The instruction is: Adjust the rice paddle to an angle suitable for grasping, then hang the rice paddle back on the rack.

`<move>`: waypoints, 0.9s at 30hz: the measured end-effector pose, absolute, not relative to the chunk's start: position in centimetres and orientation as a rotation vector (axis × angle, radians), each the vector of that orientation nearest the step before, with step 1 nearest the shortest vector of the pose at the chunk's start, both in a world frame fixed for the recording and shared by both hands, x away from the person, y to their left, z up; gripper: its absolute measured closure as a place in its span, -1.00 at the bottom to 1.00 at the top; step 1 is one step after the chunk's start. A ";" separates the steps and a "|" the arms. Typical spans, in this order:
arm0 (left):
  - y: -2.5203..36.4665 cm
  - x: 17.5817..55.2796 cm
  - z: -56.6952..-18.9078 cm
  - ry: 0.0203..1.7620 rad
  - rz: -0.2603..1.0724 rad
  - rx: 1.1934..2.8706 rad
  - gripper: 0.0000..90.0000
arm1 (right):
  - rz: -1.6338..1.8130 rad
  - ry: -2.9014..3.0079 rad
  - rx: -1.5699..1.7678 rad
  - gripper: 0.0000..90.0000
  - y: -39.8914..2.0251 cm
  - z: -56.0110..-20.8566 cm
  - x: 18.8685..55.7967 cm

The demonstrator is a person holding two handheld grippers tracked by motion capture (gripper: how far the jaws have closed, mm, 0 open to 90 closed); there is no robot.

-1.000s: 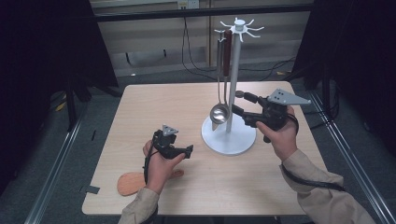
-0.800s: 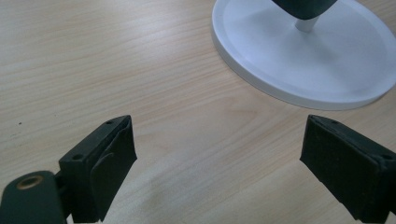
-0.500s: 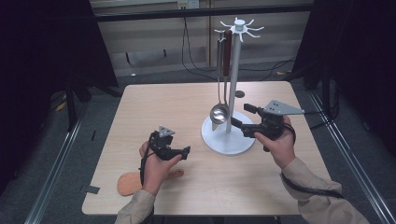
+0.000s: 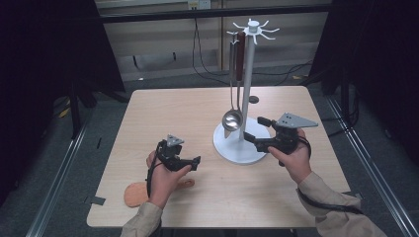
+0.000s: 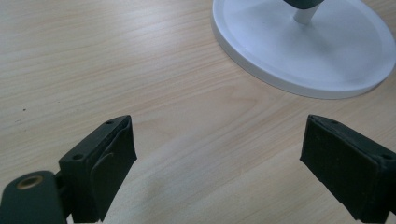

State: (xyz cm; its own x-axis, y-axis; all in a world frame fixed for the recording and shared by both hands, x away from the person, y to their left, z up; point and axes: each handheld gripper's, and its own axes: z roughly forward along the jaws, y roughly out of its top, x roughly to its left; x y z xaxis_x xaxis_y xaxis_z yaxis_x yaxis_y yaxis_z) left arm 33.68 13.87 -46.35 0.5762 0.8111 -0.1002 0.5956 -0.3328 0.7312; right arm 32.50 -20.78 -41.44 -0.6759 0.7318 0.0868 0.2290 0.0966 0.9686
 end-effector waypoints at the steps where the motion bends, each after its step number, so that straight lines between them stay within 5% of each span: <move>1: 13.8 33.6 -46.4 1.129 0.356 2.038 -0.78 | 1.604 1.968 0.938 -0.59 -20.7 -41.7 32.4; 22: 14.7 32.8 -46.5 1.133 0.337 2.037 -0.76 | 1.606 1.995 0.969 -0.62 -20.8 -42.6 32.7; 27: 15.3 32.6 -46.4 1.110 0.304 2.039 -0.61 | 1.599 1.999 0.965 -0.62 -20.7 -42.6 32.7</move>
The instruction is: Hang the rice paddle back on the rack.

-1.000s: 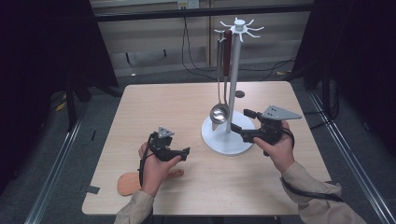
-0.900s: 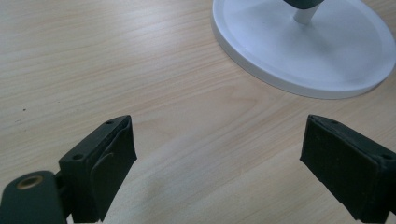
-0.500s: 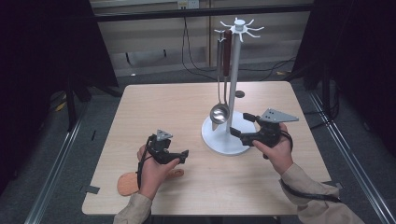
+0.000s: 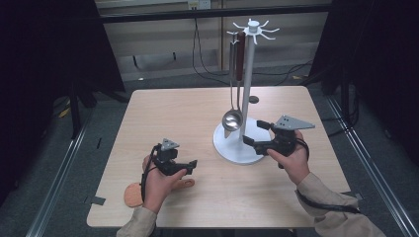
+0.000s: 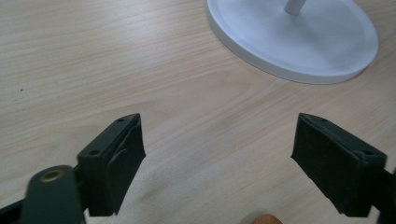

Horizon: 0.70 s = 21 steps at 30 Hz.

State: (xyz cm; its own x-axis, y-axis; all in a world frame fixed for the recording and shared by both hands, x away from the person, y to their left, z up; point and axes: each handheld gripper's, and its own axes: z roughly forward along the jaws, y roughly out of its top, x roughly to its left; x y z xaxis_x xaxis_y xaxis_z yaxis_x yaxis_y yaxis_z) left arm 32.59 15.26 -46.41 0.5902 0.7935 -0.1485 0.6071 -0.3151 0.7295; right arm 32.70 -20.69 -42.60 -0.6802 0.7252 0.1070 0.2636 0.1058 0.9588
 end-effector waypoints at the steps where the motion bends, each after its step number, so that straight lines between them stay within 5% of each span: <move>1: 15.3 32.6 -46.4 1.110 0.304 2.039 -0.60 | 1.599 1.999 0.965 -0.62 -20.7 -42.6 32.7; 8: 15.6 32.4 -46.3 1.084 0.268 2.043 -0.55 | 1.599 2.014 0.952 -0.63 -20.5 -42.7 32.8; 15: 15.9 32.0 -46.5 1.060 0.201 2.068 -0.18 | 1.613 2.010 0.953 -0.63 -20.6 -42.6 32.8; 21: 16.1 31.5 -46.5 1.041 0.185 2.092 -0.20 | 1.616 2.014 0.959 -0.63 -20.5 -42.5 32.9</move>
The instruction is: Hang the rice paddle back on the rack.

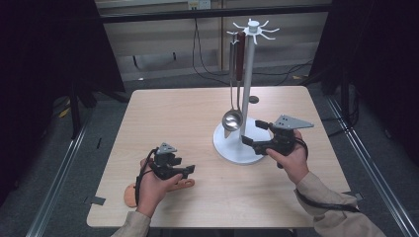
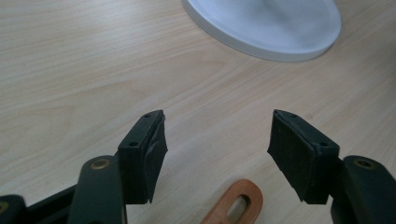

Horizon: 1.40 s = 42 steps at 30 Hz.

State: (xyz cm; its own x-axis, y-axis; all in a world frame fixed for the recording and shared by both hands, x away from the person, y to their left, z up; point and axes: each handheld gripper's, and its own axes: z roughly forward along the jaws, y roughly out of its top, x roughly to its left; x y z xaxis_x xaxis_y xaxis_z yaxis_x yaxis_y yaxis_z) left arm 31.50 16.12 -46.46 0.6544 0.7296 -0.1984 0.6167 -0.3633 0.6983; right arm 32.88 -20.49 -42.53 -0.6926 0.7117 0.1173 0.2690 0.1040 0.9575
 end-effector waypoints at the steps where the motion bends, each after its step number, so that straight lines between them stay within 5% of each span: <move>1: 16.1 31.5 -46.5 1.041 0.185 2.092 -0.19 | 1.621 2.014 0.950 -0.63 -20.4 -42.5 32.9; 20: 15.7 30.8 -48.5 1.004 0.094 2.257 -0.08 | 1.634 1.995 0.957 -0.63 -20.3 -42.1 33.3; 42: 15.4 31.7 -48.9 1.022 0.121 2.240 0.39 | 1.644 1.975 0.981 -0.64 -20.7 -42.1 33.3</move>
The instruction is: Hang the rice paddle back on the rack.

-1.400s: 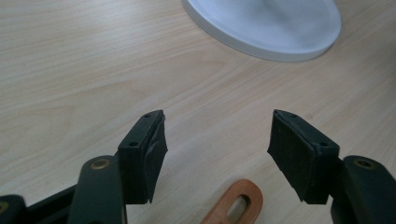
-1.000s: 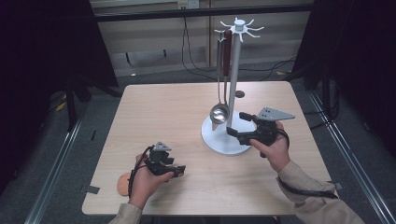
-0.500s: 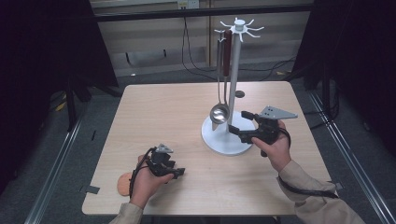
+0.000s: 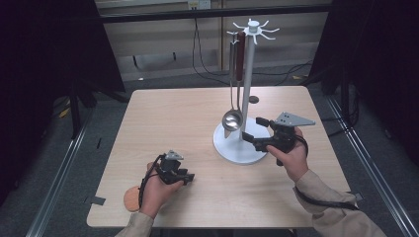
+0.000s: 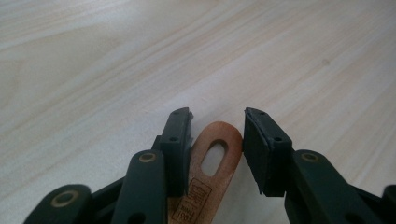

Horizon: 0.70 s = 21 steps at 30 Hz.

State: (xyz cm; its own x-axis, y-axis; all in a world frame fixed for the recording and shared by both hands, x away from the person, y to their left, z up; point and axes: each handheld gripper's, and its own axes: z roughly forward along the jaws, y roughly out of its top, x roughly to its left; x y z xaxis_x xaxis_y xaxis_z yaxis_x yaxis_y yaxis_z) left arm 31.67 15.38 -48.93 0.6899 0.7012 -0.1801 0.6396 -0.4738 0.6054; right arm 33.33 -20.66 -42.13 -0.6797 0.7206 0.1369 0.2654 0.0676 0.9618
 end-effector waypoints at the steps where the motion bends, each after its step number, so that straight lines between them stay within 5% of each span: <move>1: 15.3 31.8 -49.0 1.031 0.124 2.223 0.39 | 1.642 1.977 0.988 -0.64 -20.7 -42.1 33.3; 6: 15.2 32.2 -49.1 1.026 0.129 2.218 0.40 | 1.640 1.978 0.990 -0.64 -20.8 -42.2 33.3; 11: 15.5 32.0 -49.0 1.044 0.133 2.202 0.02 | 1.640 1.972 0.991 -0.64 -21.0 -42.2 33.3; 18: 16.3 31.4 -49.0 1.032 0.166 2.242 -0.05 | 1.641 1.980 0.984 -0.64 -20.8 -42.2 33.3; 21: 16.7 31.2 -48.8 1.019 0.170 2.274 0.07 | 1.641 1.982 0.981 -0.64 -20.7 -42.1 33.2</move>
State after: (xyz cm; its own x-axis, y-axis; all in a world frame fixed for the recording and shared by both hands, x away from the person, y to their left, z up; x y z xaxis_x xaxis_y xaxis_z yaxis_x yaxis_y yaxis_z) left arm 31.22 16.66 -48.82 0.6921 0.7094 -0.1333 0.6276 -0.5003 0.5965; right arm 33.23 -20.70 -42.09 -0.6812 0.7192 0.1370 0.2686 0.0714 0.9606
